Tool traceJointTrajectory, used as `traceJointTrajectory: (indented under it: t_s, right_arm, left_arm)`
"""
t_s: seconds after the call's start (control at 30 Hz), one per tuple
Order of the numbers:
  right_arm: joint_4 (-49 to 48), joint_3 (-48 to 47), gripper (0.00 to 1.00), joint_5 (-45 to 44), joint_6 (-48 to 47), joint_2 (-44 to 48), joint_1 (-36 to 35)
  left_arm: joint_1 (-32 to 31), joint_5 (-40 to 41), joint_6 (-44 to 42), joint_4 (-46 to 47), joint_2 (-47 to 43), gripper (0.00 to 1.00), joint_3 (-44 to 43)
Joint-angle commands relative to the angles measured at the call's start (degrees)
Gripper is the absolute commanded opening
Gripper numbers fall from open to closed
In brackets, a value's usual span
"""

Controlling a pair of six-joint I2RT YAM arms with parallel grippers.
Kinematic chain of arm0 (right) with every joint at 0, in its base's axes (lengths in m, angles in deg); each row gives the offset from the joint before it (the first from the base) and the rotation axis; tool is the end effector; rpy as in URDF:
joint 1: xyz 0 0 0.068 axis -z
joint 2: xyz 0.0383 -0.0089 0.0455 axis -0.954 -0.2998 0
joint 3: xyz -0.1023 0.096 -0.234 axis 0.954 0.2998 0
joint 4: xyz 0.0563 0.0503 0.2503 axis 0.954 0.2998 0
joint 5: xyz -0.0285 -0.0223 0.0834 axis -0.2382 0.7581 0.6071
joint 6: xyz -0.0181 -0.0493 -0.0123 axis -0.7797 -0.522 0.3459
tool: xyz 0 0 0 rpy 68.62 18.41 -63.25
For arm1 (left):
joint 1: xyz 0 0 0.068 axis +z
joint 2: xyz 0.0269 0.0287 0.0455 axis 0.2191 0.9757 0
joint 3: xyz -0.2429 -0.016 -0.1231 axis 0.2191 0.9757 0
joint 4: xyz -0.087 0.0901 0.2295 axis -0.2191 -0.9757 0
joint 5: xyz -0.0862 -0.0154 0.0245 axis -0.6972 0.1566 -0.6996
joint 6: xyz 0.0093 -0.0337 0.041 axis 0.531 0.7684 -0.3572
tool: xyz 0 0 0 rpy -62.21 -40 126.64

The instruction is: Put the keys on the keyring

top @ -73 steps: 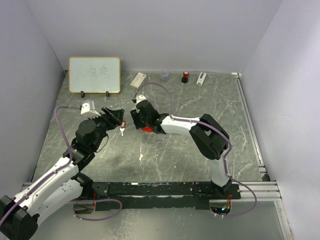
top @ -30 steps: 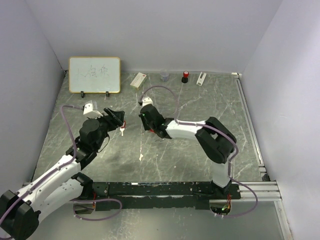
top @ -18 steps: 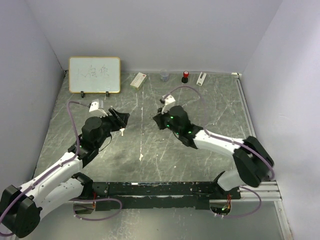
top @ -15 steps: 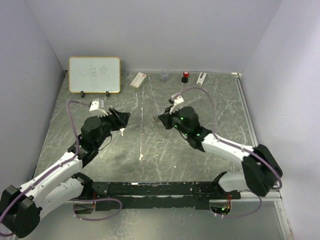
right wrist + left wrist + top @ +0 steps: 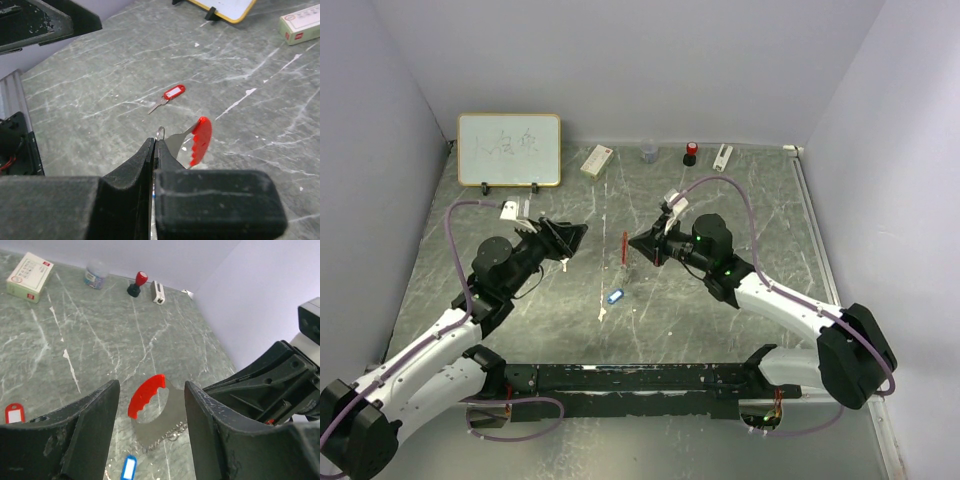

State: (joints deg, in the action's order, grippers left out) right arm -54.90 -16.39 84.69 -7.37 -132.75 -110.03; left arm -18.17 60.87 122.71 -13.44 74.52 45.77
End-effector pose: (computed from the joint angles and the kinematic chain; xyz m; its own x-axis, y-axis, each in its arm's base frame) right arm 0.2109 0.1773 0.2623 -0.3126 0.0314 -0.9494 -0.7939 0.5402 0.2793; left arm 0.1716 -0.1018 0.2816 -0.2761 -0.4981 -0.8220 0.4162 0.7089 -0.5694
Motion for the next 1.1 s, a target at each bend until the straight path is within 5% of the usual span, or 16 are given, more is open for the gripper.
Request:
traceJointTrajectory:
  t_s: [0.0,0.5,1.07]
  right_arm:
    - [-2.9,-1.8,0.00,5.0,0.5,-0.5,0.6]
    - [-4.6,-3.1,0.00,1.9,5.0,1.5,0.8]
    - [-1.1,-8.5,0.00,-11.2,15.3,1.2,0.6]
  left_arm:
    - [0.5,-5.7,-3.1,3.9,-0.2,0.64,0.8]
    - [0.4,-4.2,-2.8,3.1,1.3,0.62,-0.2]
    - [0.4,2.7,-2.0,-4.0,-1.3,0.64,-2.9]
